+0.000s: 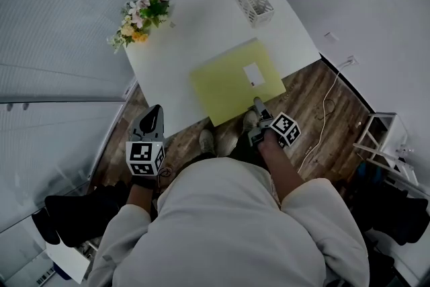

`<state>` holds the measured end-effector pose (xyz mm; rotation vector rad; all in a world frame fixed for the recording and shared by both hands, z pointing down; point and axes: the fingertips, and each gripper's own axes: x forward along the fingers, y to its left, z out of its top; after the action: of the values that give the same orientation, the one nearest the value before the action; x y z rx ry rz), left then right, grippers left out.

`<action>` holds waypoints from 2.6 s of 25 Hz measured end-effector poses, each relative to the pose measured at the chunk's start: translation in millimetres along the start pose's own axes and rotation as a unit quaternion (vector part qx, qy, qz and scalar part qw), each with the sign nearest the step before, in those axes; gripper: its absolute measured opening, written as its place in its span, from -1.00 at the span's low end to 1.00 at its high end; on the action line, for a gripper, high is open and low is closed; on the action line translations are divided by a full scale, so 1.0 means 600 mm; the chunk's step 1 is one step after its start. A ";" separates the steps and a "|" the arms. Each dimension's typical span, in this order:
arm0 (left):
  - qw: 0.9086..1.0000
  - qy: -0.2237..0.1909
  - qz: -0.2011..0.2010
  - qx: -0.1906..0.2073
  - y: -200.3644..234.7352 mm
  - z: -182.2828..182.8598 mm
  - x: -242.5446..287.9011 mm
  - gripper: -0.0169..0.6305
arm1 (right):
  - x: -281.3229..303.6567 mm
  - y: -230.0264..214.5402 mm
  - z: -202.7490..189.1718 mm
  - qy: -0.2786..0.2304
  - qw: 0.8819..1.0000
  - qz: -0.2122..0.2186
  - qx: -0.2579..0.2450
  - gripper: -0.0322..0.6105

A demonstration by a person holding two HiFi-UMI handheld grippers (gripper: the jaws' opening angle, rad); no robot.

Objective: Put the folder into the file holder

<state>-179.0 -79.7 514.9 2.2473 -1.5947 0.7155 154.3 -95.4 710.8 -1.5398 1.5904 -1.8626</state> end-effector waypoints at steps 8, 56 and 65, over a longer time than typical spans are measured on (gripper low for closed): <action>0.999 0.028 0.023 -0.002 -0.002 -0.012 0.001 -0.92 | 0.066 -0.027 -0.006 0.027 0.997 0.026 0.064 0.30; 0.997 -0.004 -0.068 0.026 -0.102 0.027 0.068 -0.92 | -0.095 -0.047 0.006 0.004 0.994 0.105 0.033 -0.40; 0.996 -0.021 -0.083 0.026 -0.122 0.048 0.082 -0.92 | -0.152 0.011 0.109 -0.030 0.992 0.084 -0.084 -0.45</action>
<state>-90.8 -108.5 521.3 2.4128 -1.4016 0.6769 241.7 -68.0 646.0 -1.4616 1.8274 -1.6154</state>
